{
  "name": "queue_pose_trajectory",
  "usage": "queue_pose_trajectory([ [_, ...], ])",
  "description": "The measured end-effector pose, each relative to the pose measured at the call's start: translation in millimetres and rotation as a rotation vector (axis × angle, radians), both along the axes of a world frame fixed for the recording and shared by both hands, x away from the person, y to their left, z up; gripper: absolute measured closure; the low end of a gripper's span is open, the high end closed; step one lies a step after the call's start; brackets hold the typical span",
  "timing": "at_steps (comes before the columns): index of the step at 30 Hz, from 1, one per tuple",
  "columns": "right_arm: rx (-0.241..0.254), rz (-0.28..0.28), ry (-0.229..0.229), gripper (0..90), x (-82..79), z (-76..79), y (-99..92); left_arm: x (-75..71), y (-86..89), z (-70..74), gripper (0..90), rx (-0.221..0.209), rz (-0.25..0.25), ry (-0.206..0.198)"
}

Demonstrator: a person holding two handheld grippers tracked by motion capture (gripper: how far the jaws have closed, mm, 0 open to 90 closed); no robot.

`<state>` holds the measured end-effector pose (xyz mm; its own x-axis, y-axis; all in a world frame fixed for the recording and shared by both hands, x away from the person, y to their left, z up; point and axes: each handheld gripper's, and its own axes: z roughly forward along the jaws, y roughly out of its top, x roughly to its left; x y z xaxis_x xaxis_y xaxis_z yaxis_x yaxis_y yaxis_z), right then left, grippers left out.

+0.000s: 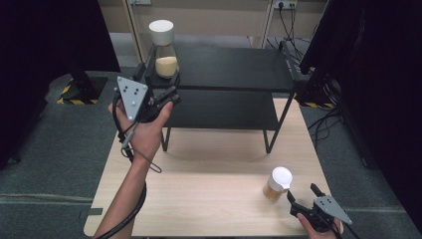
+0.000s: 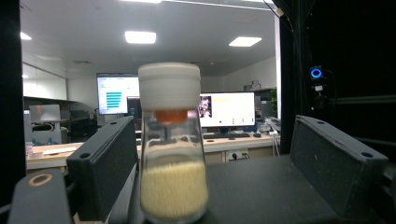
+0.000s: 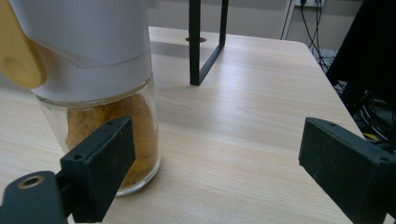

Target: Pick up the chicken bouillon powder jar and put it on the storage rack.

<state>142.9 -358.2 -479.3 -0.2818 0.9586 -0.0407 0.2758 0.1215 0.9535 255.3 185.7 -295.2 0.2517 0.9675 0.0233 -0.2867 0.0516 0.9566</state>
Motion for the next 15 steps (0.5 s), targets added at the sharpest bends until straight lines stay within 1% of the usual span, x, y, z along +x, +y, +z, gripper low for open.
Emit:
queue_pose_trajectory([
  [1,0.0,0.0,0.0,11.1,0.0,0.0,0.0,-2.2,2.6,-4.6,14.4,-0.014,-0.019,0.01],
  [2,0.0,0.0,0.001,11.1,0.1,0.1,0.2,-3.9,3.8,-8.5,14.4,-0.019,-0.023,0.015],
  [6,-0.004,0.0,0.0,11.1,0.1,0.1,0.9,-9.3,8.1,-23.9,14.4,-0.021,-0.018,0.025],
  [8,-0.006,0.001,-0.001,11.1,0.0,0.0,0.9,-12.4,10.2,-32.8,14.3,-0.019,-0.012,0.027],
  [11,-0.002,0.0,0.0,11.1,0.1,0.0,0.7,-16.2,12.6,-42.2,14.2,-0.013,-0.015,0.032],
  [15,-0.006,0.001,-0.001,11.1,0.0,0.1,1.1,-21.8,13.8,-54.0,14.1,0.01,-0.025,0.045],
])
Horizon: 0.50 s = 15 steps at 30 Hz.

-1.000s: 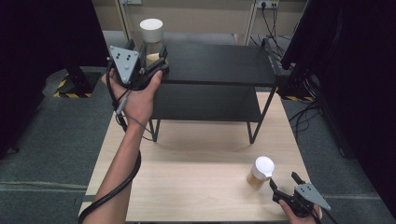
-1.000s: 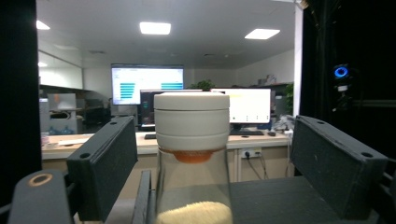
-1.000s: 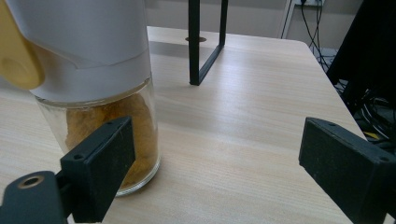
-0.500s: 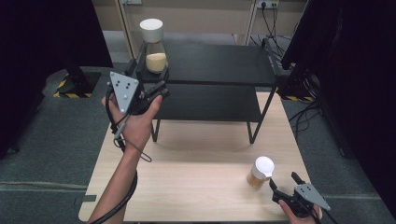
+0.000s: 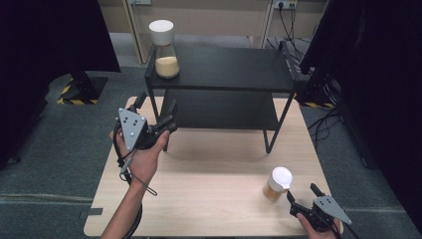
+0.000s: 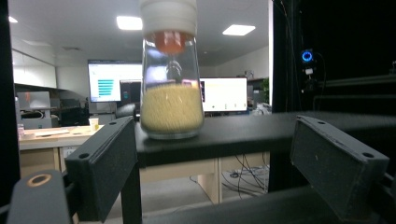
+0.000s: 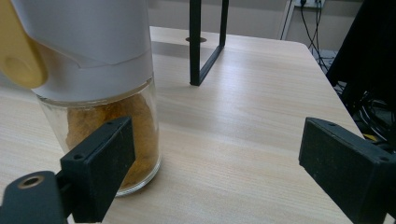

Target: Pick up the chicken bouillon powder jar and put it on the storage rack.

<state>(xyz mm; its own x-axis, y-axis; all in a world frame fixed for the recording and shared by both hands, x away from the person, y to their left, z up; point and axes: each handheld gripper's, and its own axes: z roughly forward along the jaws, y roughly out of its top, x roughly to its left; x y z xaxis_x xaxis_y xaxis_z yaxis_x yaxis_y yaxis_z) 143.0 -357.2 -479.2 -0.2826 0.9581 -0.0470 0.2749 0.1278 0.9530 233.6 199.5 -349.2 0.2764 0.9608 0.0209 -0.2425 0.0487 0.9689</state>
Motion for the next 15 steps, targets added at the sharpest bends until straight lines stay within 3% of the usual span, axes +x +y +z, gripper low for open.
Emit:
queue_pose_trajectory([
  [15,0.0,0.002,-0.003,11.1,0.1,-0.5,-0.2,-19.5,-0.6,-41.7,13.7,0.031,-0.023,0.027],
])
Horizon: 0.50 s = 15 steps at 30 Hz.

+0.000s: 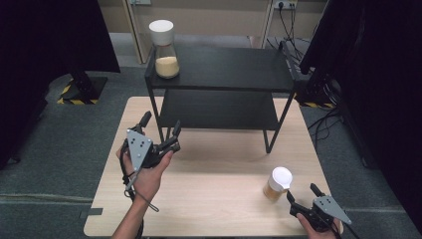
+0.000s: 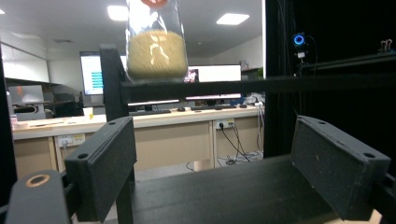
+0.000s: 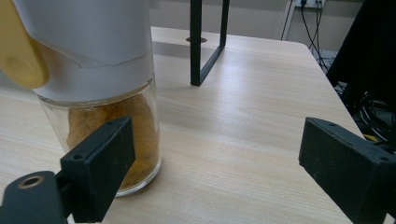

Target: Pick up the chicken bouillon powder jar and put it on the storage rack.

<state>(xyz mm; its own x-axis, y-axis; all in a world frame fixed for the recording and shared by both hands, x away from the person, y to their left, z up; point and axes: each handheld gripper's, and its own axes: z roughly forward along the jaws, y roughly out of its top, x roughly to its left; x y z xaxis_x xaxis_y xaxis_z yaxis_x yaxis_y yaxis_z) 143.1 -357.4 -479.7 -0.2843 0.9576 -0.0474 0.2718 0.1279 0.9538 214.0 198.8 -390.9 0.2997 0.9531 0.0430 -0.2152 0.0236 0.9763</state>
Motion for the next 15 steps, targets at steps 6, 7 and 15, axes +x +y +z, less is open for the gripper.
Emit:
queue_pose_trajectory([
  [6,-0.005,0.001,-0.002,11.1,-0.2,0.0,0.8,-10.6,-0.2,-20.5,13.5,-0.006,-0.012,0.019],
  [7,-0.007,0.002,-0.002,11.1,-0.1,0.1,0.9,-11.7,-0.3,-23.5,13.5,-0.001,-0.016,0.026],
  [15,-0.006,0.002,-0.002,11.1,-0.1,0.0,0.9,-21.3,-0.5,-48.6,13.2,0.009,-0.029,0.057],
])
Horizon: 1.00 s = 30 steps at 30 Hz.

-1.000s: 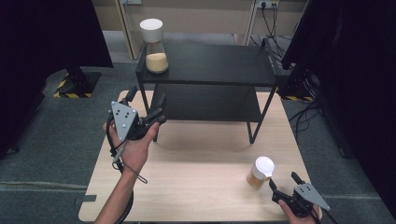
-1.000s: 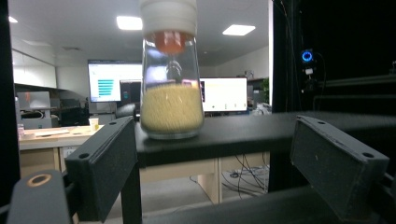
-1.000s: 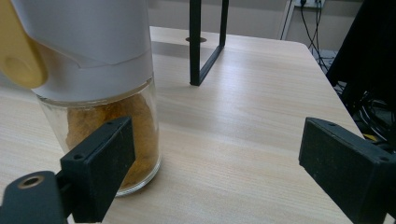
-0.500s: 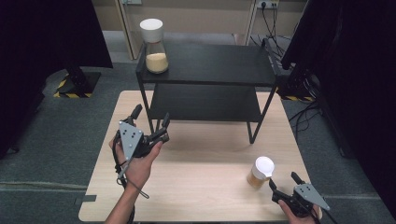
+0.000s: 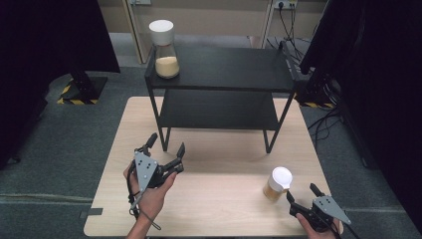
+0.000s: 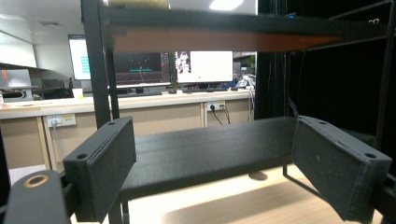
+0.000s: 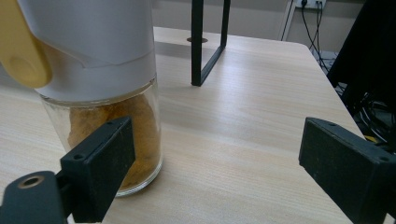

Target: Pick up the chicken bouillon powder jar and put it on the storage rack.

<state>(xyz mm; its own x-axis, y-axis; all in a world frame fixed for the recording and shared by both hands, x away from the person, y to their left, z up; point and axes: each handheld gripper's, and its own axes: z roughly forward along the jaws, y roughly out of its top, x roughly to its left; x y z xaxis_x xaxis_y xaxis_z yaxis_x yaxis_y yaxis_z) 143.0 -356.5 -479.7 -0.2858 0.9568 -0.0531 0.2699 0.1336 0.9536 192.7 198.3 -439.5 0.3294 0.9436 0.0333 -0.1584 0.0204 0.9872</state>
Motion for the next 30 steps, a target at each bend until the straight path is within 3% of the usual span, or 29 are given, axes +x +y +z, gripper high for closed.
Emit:
queue_pose_trajectory([
  [14,-0.004,0.001,-0.002,11.1,0.0,-0.1,0.3,-10.9,5.8,-37.8,12.8,0.017,0.0,0.069],
  [30,0.0,0.003,-0.002,11.1,-0.1,-0.3,-0.4,-11.0,13.9,-64.0,12.1,0.034,0.008,0.181],
])
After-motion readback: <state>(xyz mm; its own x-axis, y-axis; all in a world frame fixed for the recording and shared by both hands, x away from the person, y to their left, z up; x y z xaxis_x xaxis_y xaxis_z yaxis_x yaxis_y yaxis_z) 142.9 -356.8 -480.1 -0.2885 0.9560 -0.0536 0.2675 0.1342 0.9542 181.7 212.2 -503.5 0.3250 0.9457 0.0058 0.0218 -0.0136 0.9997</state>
